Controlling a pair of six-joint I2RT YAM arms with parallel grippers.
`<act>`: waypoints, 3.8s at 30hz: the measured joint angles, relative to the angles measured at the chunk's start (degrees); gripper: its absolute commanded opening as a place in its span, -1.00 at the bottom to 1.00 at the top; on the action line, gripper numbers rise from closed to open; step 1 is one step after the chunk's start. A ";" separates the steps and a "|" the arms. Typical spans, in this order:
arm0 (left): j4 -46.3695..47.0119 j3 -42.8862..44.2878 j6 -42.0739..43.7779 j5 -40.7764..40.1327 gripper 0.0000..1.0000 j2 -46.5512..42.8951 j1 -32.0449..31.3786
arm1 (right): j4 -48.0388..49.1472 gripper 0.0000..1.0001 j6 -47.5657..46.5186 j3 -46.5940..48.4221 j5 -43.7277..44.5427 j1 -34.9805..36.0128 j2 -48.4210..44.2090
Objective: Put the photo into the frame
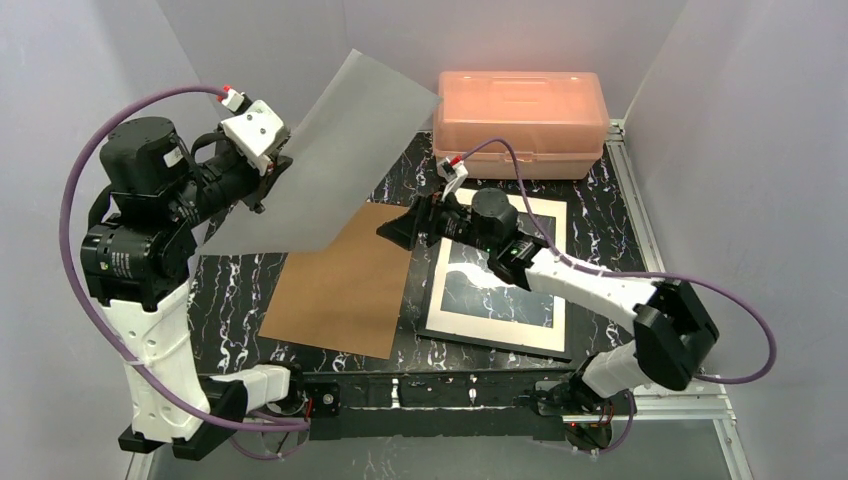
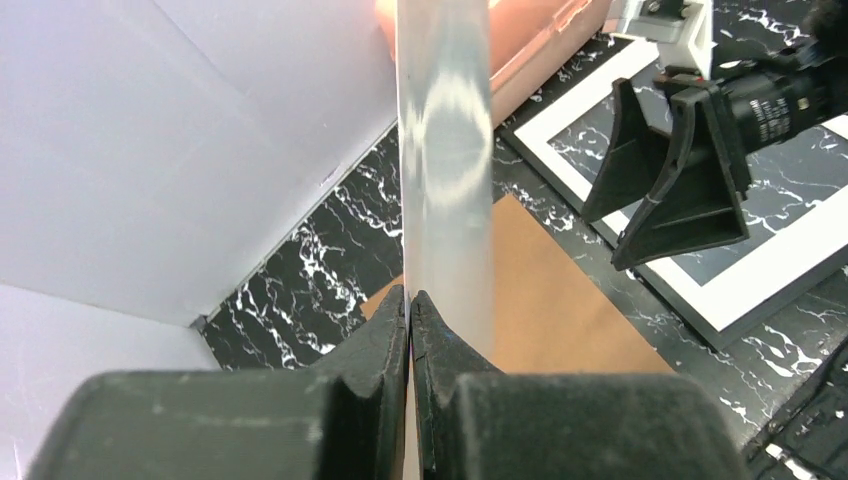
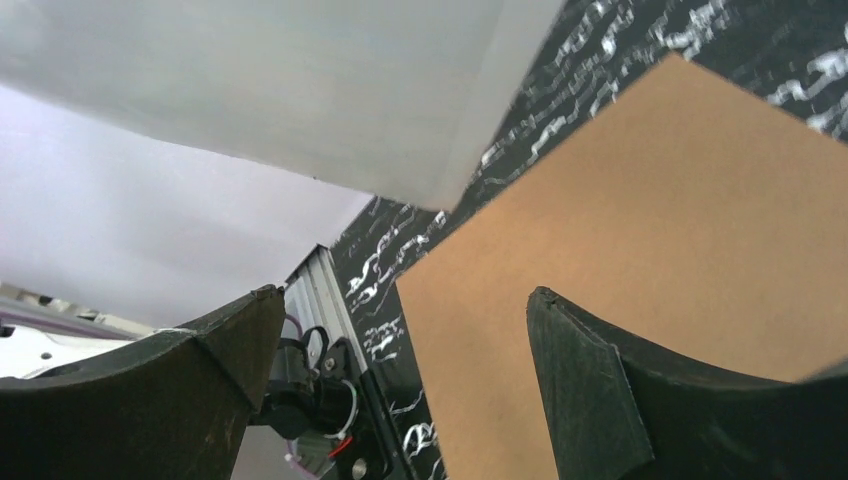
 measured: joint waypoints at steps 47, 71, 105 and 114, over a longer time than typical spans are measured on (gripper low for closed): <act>7.67 -7.91 -7.13 -0.92 -1.00 -1.75 0.00 | 62.60 0.53 22.71 7.96 -14.10 -10.12 34.05; 14.21 -10.27 -8.59 -8.94 -1.00 -2.56 0.00 | 63.30 0.48 24.41 -3.02 -18.03 -10.03 19.30; 14.56 -4.09 -16.09 -8.04 -1.00 -0.52 0.00 | 58.07 0.17 11.58 -7.39 -15.67 -6.64 8.15; 12.31 0.70 -19.39 -5.16 -1.00 0.87 0.00 | 52.96 0.14 5.79 -6.16 -8.31 -6.34 9.11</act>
